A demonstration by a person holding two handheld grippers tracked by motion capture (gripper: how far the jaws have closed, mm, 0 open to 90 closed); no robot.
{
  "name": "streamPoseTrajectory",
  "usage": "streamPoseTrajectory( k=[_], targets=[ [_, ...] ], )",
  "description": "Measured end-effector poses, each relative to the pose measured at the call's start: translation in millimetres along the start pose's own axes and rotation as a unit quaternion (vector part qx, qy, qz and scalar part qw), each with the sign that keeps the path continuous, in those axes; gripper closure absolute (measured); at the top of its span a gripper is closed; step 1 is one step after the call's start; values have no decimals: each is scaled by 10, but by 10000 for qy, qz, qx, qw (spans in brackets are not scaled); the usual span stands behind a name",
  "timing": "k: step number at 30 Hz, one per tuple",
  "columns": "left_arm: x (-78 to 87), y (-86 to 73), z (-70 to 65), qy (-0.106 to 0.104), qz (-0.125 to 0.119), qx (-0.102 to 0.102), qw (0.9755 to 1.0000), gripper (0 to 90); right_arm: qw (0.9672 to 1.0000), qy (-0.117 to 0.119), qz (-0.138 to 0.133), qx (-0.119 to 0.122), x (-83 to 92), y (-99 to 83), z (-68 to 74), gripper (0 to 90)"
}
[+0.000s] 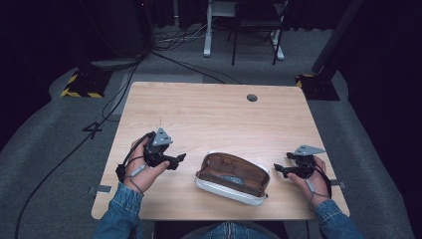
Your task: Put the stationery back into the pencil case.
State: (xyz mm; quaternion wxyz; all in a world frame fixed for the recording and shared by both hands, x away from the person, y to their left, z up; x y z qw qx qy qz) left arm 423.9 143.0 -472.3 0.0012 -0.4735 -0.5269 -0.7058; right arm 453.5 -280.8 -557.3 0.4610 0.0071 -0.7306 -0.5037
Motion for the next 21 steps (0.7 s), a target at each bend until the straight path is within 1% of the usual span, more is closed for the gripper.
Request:
streamPoseTrajectory(
  k=[3, 5, 7, 9, 10, 11, 15, 16, 17, 19, 20, 21],
  targets=[
    [-15, -125, 81, 38, 50, 113, 9999, 193, 10000, 0, 1, -2, 0, 0, 0, 229],
    [-19, -206, 140, 69, 97, 143, 9998, 192, 10000, 0, -1, -2, 0, 0, 0, 229],
    [-23, -278, 199, 140, 117, 163, 9997, 191, 10000, 0, -2, -1, 0, 0, 0, 229],
    [-27, -369, 261, 207, 188, 202, 9994, 190, 10000, 0, -2, -2, 0, 0, 0, 229],
    [-33, -401, 278, 239, 193, 256, 9992, 191, 10000, 0, -1, -1, 0, 0, 0, 229],
    [-33, -422, 303, 287, 219, 211, 9991, 191, 10000, -1, -2, -1, 0, 0, 0, 229],
    [-56, -526, 372, 447, 361, 245, 9980, 196, 10000, 5, -5, -3, -1, 1, 1, 229],
    [-56, -526, 372, 447, 361, 245, 9980, 198, 10000, 0, -2, -1, 0, 0, 0, 229],
    [-73, -564, 386, 418, 407, 307, 9978, 199, 10000, 4, -6, -2, -1, 1, 1, 229],
    [-85, -578, 398, 438, 400, 314, 9977, 201, 10000, 0, -1, 0, 0, 0, 0, 229],
    [-99, -611, 417, 437, 469, 332, 9974, 201, 10000, 0, -2, -1, 0, 0, 0, 229],
    [-99, -611, 417, 437, 469, 332, 9974, 201, 10000, 0, -1, 0, 0, 0, 0, 229]
  ],
)
Point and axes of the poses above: each handheld gripper's, and its own axes: x roughly backward along the jaws, y roughly out of its top, z roughly to its left, the point moved 8 cm from there along -x, roughly forward along the jaws, and after that the axes turned 5 degrees about x, right-handed, at the moved point
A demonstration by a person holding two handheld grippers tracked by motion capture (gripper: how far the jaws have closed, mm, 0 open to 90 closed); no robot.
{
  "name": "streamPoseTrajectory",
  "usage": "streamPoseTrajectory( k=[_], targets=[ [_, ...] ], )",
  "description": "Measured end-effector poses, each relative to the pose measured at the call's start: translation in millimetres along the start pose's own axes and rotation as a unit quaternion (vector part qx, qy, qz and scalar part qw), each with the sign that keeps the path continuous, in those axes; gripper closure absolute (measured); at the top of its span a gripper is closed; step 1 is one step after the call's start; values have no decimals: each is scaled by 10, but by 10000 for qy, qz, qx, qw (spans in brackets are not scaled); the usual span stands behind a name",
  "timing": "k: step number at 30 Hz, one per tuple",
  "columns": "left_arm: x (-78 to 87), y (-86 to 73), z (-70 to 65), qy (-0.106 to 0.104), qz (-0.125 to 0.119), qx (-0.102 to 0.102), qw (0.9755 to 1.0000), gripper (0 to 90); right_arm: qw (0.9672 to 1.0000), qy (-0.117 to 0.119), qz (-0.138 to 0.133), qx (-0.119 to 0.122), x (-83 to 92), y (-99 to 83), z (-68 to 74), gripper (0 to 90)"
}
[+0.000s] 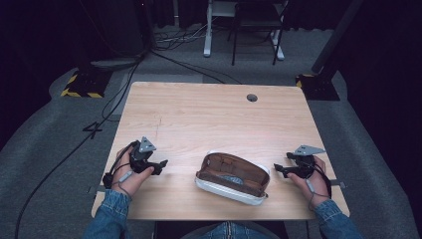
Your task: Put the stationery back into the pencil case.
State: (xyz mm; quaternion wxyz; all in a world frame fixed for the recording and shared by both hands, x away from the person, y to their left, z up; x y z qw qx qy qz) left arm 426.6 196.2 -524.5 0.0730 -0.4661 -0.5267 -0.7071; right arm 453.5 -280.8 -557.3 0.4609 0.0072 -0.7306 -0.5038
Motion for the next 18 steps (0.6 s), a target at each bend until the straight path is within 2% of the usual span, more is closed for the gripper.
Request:
streamPoseTrajectory(
  k=[8, 15, 18],
  targets=[
    [-133, -125, 34, -79, 197, 103, 9997, 194, 10000, 5, -5, -2, -1, 1, 1, 229],
    [-225, -213, 72, -19, 337, 102, 9994, 181, 10000, 1, 0, 0, 0, 0, 0, 229],
    [-253, -217, 81, -93, 263, 212, 9994, 166, 10000, 1, 0, -1, 0, 0, 0, 229]
  ],
)
Point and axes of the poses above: each handheld gripper's, and its own axes: x roughly backward along the jaws, y roughly out of its top, z roughly to its left, the point moved 8 cm from there along -x, roughly forward along the jaws, and after that the axes turned 5 degrees about x, right-handed, at the moved point
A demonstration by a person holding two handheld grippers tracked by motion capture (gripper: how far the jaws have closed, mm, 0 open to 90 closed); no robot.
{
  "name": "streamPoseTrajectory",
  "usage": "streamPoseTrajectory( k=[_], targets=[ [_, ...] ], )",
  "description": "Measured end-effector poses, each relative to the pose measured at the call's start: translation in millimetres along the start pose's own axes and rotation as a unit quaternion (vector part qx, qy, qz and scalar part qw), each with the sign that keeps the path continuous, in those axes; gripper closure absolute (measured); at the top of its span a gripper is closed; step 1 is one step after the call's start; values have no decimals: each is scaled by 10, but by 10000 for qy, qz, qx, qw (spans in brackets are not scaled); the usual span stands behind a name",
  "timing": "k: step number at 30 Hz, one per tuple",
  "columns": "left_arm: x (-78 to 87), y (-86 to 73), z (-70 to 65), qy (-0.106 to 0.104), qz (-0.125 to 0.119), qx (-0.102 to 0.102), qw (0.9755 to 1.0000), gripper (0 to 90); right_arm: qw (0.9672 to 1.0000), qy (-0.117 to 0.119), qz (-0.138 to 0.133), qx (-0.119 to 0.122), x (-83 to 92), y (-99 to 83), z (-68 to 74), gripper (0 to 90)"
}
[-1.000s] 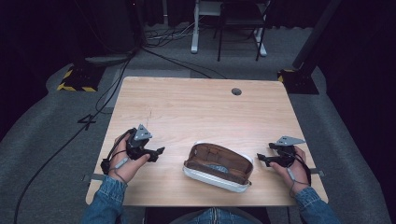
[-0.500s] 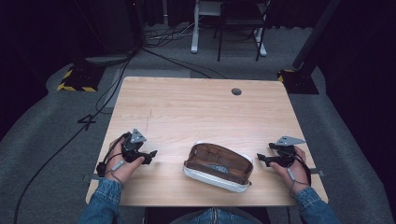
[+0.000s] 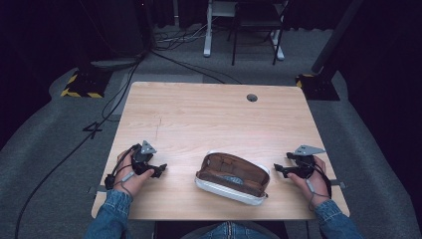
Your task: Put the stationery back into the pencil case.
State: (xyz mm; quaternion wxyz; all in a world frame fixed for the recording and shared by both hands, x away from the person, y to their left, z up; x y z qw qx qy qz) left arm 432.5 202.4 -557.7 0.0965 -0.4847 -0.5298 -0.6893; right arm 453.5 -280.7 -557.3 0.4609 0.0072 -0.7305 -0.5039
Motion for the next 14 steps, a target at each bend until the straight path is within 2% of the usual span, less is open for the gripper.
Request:
streamPoseTrajectory(
  k=[2, 4, 9, 14],
  targets=[
    [-27, -4, -4, -133, -97, 170, 9997, 165, 10000, -1, 0, 1, 0, 0, 0, 229],
    [-67, -2, 10, -186, -290, 120, 9993, 119, 10000, 0, 0, 0, 0, 0, 0, 229],
    [-73, -5, 22, -145, -221, 179, 9995, 60, 10000, -1, 0, 2, 0, 0, 0, 229],
    [-83, 0, 28, -105, -213, 217, 9995, 46, 10000, 1, 1, 8, 0, 0, 0, 229]
  ],
)
Point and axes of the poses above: each handheld gripper's, and its own axes: x roughly backward along the jaws, y roughly out of its top, z roughly to its left, the point moved 8 cm from there along -x, roughly forward along the jaws, and after that the axes turned 5 degrees about x, right-handed, at the moved point
